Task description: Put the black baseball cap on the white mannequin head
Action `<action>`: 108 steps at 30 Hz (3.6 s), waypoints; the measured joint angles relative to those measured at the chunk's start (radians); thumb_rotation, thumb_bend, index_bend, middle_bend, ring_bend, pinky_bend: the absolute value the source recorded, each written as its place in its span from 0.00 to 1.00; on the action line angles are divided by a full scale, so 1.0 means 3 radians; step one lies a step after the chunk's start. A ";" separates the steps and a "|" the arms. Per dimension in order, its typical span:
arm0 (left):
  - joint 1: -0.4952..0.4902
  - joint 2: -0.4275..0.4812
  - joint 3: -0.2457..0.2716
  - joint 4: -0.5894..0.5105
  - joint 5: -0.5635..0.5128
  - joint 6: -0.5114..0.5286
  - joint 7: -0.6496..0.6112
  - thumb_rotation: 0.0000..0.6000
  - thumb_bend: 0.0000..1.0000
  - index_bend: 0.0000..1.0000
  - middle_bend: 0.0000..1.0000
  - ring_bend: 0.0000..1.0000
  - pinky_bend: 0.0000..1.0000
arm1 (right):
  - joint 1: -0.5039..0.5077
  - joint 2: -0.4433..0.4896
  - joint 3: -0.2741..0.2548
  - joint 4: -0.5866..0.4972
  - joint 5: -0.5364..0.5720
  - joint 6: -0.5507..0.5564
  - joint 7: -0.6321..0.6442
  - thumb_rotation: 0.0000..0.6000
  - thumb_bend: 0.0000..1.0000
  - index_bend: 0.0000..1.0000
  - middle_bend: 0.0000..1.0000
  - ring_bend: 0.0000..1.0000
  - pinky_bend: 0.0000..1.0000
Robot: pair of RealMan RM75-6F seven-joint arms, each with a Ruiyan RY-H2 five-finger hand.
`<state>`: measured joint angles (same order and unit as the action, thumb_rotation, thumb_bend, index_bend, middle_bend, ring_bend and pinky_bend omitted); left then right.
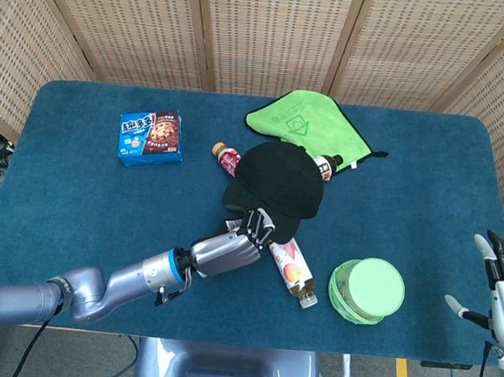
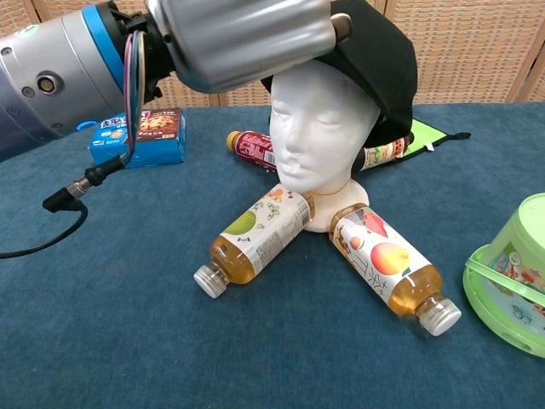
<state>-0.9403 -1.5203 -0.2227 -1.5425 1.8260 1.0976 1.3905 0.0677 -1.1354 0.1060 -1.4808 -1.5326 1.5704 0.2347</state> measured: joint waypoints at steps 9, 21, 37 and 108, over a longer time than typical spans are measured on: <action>0.0082 -0.0043 -0.0064 -0.0075 -0.0104 0.0069 0.0075 1.00 0.90 0.85 0.69 0.79 0.68 | -0.0003 0.0004 -0.0002 -0.0014 -0.0003 0.0008 -0.0009 1.00 0.03 0.00 0.00 0.00 0.00; 0.0090 -0.0055 -0.0036 -0.0055 -0.0101 0.0032 0.0110 1.00 0.42 0.54 0.68 0.79 0.66 | -0.0007 0.0005 0.0004 0.0004 0.0010 0.0010 0.0022 1.00 0.03 0.00 0.00 0.00 0.00; 0.0206 0.0018 0.0003 -0.0223 -0.0303 -0.0086 0.0399 1.00 0.19 0.09 0.66 0.77 0.65 | -0.0007 0.0003 -0.0003 -0.0010 -0.0007 0.0020 0.0004 1.00 0.03 0.00 0.00 0.00 0.00; 0.2248 0.0395 0.0896 -0.0542 -0.0628 0.2010 -0.2506 1.00 0.00 0.00 0.00 0.00 0.00 | -0.0014 -0.0092 -0.0042 -0.0089 -0.0176 0.0154 -0.0499 1.00 0.03 0.00 0.00 0.00 0.00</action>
<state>-0.2658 -1.4018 0.0461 -1.7053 1.6376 1.7007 0.6385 0.0635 -1.1630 0.0932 -1.5076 -1.5852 1.6166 0.0849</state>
